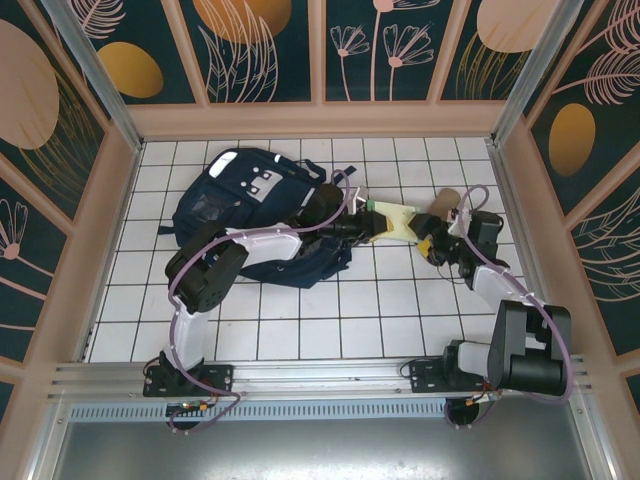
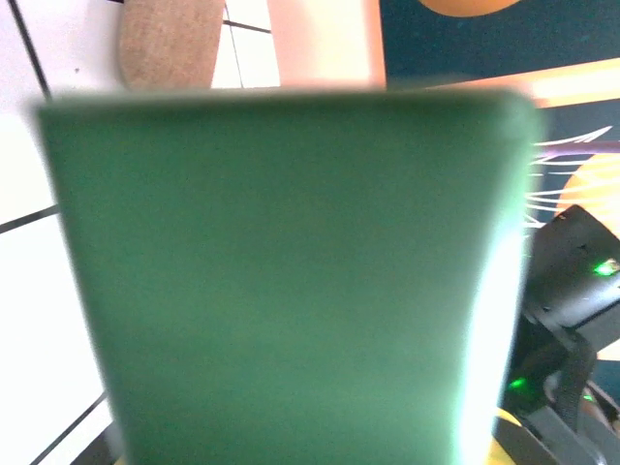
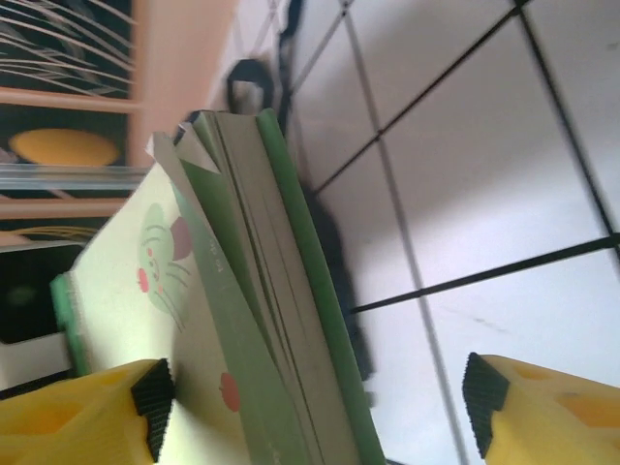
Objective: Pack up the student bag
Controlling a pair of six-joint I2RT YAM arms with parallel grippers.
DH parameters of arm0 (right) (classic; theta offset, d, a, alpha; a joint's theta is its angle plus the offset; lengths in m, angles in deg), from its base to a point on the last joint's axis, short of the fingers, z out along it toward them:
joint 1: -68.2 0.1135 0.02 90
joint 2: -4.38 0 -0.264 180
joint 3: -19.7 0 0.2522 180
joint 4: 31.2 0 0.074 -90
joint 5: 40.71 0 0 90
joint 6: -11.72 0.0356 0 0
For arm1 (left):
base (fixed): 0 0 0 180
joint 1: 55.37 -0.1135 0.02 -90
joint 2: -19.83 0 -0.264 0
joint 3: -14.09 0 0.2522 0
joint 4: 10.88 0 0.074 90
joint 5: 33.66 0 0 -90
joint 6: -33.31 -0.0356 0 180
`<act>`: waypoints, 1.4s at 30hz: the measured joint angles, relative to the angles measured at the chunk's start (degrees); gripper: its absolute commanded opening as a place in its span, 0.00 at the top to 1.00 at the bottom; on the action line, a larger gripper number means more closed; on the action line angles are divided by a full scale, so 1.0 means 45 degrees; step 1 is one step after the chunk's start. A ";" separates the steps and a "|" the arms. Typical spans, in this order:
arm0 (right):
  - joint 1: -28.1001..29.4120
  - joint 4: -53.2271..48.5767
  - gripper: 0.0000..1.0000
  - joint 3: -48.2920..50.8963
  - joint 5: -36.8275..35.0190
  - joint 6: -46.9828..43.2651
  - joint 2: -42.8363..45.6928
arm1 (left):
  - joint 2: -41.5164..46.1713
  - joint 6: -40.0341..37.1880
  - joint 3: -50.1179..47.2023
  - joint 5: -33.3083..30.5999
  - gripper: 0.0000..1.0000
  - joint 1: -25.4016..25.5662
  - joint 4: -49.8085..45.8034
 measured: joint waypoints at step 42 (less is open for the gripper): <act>-0.0282 0.0243 1.00 0.0568 0.0797 0.0855 0.1588 | 0.1438 -1.0783 0.1860 -1.3046 0.84 -0.0194 -1.3376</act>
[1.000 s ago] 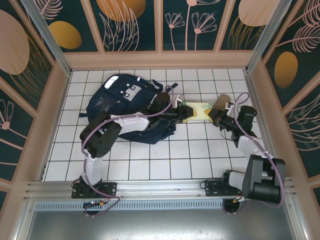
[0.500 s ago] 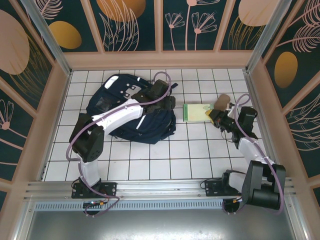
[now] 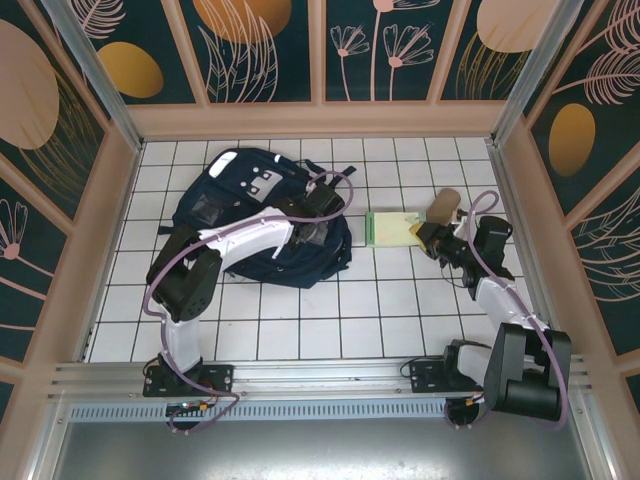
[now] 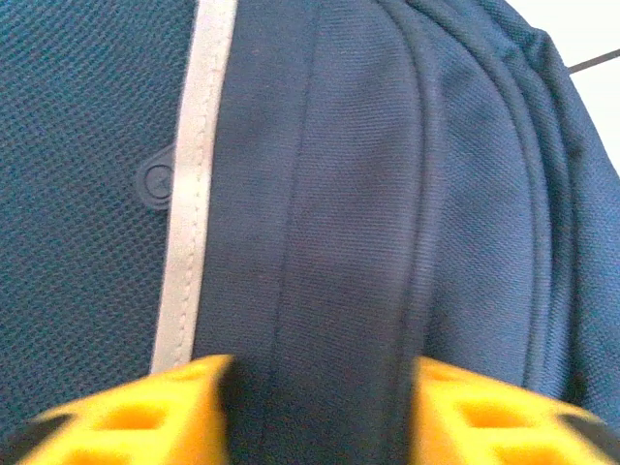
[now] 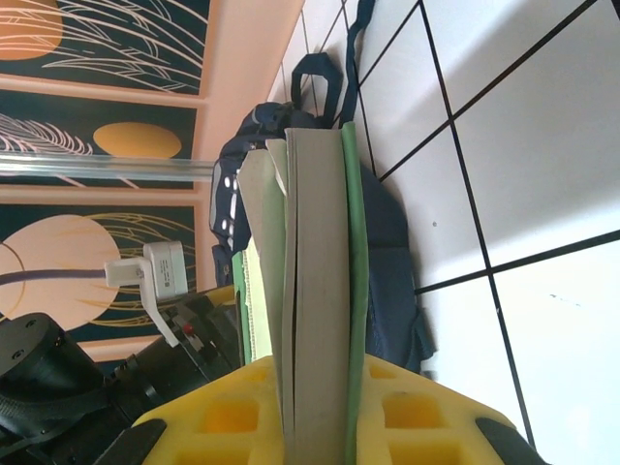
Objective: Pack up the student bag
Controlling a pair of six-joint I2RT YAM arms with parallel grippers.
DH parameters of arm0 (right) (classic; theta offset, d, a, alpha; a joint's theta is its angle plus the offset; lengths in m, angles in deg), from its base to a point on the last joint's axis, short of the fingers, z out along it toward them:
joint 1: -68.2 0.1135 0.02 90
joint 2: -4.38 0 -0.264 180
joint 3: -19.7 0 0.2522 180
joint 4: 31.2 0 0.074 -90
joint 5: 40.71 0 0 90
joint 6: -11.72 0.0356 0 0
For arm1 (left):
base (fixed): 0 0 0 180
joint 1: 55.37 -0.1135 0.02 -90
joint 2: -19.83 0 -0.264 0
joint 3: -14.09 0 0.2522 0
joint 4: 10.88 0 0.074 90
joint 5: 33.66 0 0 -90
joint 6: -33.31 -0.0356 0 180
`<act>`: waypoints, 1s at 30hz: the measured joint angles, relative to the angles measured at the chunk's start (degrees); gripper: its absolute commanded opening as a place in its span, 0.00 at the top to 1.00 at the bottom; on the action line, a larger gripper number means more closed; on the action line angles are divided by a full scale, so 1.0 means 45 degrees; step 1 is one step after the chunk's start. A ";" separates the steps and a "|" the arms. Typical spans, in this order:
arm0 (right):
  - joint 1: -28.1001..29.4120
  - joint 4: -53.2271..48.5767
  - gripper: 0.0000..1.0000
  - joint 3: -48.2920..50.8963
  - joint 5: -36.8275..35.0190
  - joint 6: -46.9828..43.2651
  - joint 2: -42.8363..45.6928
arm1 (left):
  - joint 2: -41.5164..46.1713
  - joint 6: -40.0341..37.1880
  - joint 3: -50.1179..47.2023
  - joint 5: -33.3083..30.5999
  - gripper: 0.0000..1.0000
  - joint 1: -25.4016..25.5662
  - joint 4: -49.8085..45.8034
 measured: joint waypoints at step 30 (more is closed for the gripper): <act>0.8131 0.7325 1.00 -0.2001 -0.6169 0.5328 -0.5989 | 0.3973 0.0801 0.1700 0.2953 1.00 -0.2720 -0.1593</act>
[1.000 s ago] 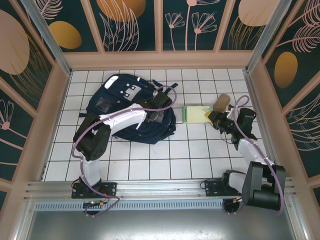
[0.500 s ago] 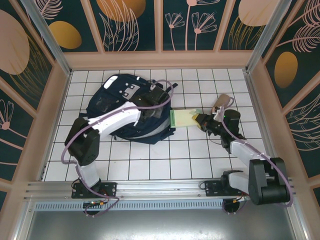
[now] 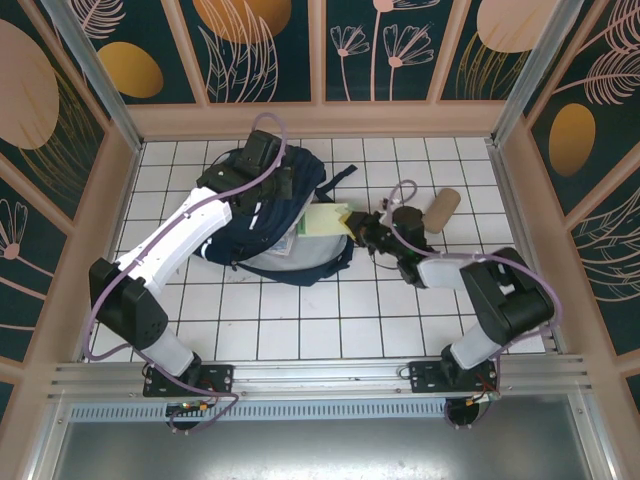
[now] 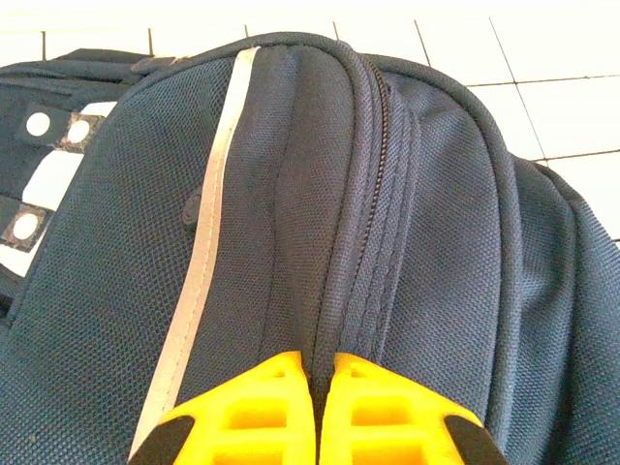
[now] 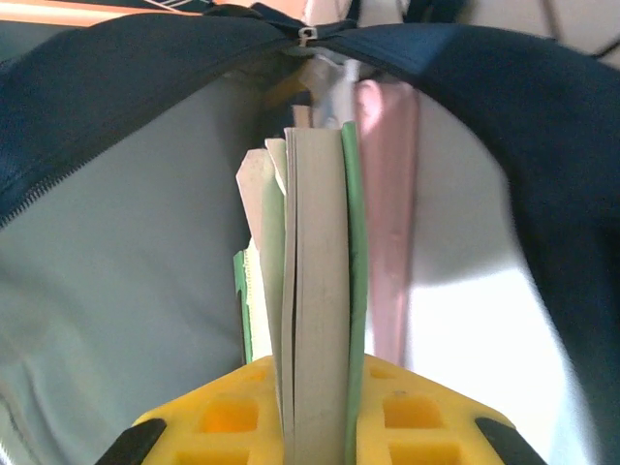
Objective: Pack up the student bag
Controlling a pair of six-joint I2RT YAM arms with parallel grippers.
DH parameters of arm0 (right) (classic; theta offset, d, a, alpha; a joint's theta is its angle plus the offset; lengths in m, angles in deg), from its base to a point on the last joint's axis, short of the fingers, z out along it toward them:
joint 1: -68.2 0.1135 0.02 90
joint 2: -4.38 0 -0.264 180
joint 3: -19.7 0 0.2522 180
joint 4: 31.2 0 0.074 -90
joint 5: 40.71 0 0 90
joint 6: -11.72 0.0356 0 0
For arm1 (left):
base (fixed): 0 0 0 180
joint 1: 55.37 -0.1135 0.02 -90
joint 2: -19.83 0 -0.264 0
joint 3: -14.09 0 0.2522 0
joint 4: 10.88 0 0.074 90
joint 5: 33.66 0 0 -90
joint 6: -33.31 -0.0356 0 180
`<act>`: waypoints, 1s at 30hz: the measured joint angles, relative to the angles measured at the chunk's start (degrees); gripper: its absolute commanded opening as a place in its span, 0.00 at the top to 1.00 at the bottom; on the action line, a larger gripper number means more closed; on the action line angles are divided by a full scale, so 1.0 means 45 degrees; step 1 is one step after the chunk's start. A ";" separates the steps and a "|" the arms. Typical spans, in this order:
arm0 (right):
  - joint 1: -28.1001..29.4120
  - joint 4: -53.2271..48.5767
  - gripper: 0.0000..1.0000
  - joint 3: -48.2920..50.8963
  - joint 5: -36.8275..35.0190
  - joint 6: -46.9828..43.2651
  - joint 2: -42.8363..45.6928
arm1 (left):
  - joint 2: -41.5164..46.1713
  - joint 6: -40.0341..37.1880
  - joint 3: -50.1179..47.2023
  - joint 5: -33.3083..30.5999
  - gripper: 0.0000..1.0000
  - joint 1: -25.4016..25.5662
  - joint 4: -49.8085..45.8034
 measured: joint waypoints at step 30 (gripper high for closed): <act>0.2856 -0.6232 0.30 -1.3993 -0.1127 -0.1326 -0.9088 | 0.0500 0.1273 0.0000 0.1520 0.97 -0.1122 0.0350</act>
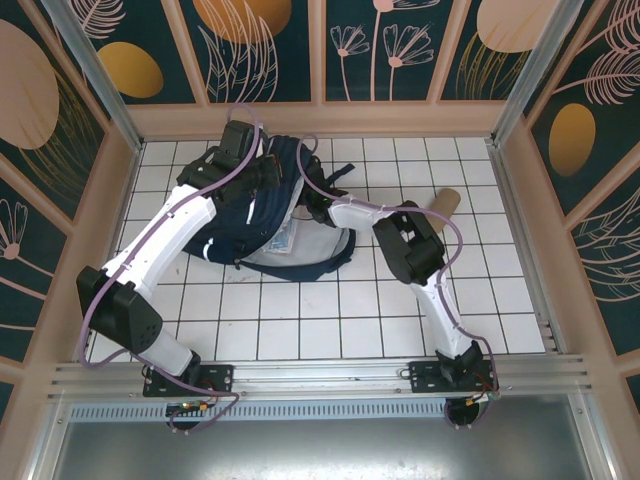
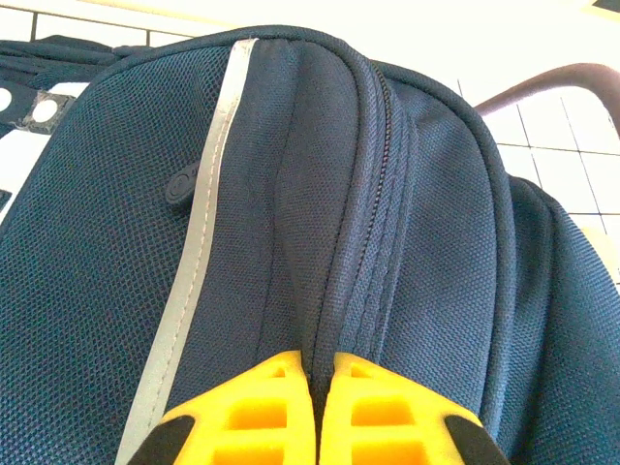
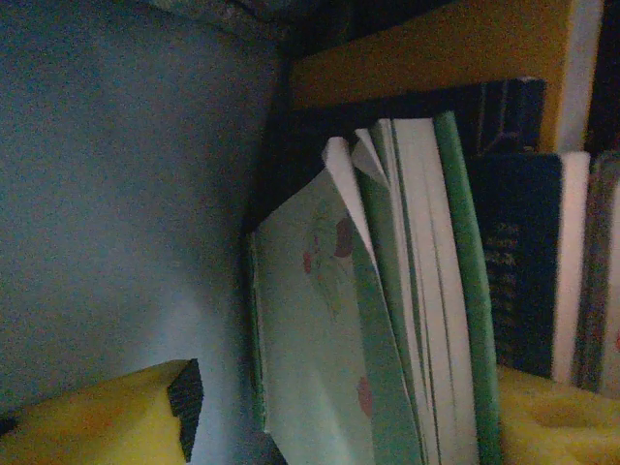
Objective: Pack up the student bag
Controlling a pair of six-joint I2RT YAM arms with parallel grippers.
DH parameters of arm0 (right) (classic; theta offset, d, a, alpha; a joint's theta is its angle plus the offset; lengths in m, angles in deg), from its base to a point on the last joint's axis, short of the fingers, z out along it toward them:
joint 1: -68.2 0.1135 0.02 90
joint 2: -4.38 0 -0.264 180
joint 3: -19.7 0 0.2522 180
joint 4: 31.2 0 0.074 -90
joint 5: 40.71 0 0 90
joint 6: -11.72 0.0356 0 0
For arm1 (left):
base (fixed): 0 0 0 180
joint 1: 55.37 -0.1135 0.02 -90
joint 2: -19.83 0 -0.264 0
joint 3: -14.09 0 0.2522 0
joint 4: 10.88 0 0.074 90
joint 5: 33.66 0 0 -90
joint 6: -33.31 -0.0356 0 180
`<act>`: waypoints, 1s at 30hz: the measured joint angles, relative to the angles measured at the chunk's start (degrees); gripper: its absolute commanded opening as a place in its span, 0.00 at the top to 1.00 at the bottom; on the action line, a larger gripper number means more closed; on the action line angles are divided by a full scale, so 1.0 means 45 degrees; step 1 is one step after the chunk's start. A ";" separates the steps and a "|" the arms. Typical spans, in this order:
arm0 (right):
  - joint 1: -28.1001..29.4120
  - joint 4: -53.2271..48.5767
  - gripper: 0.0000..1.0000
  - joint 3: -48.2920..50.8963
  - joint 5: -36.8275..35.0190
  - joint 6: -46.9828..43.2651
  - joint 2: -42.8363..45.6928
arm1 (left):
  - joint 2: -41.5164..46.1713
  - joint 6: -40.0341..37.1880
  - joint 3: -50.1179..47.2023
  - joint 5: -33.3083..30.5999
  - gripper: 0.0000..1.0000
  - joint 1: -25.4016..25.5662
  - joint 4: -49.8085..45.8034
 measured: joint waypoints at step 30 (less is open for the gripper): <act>-0.4051 -0.6402 0.01 0.7791 -0.3434 -0.5134 0.9267 | 0.0141 0.0131 -0.1209 0.1486 0.93 -0.0296 0.1239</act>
